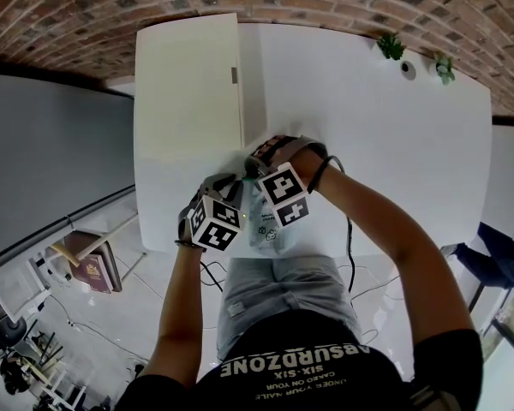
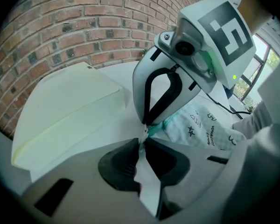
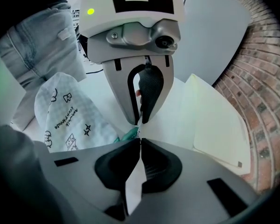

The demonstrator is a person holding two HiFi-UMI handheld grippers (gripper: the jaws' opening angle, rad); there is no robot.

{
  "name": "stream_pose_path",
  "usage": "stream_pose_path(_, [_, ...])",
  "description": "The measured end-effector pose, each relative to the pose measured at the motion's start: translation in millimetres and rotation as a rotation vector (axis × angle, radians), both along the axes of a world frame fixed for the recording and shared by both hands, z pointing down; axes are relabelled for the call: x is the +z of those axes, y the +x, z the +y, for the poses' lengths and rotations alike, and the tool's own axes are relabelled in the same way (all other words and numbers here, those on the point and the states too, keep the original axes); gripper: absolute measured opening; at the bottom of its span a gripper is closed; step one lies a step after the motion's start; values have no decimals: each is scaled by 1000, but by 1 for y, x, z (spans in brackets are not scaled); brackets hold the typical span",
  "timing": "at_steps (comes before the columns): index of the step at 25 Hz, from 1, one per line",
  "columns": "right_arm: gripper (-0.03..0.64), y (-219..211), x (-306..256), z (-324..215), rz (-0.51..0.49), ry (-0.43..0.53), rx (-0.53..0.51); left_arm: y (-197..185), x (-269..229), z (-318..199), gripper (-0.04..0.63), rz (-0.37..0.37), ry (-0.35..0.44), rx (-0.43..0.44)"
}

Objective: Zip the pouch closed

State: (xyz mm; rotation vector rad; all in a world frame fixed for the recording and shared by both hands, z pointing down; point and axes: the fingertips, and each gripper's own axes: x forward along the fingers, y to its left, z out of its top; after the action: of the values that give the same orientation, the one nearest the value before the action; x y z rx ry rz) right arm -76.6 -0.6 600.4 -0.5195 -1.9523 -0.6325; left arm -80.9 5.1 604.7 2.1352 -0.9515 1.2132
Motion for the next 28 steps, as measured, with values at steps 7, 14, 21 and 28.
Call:
stream_pose_path(7, [3,1,0,-1,9,-35,28,-2,1,-2,37,-16,-4,-23])
stream_pose_path(14, [2,3,0,1,23,-79,83,-2,2,-3,35,-16,-6,-61])
stream_pose_path(21, [0,5,-3,1,24,-112,137,-3,2,-4,35,-9,-30,-81])
stream_pose_path(28, [0,8,-4,1,38,-118,148,-3,2,-4,35,-10,-40,-96])
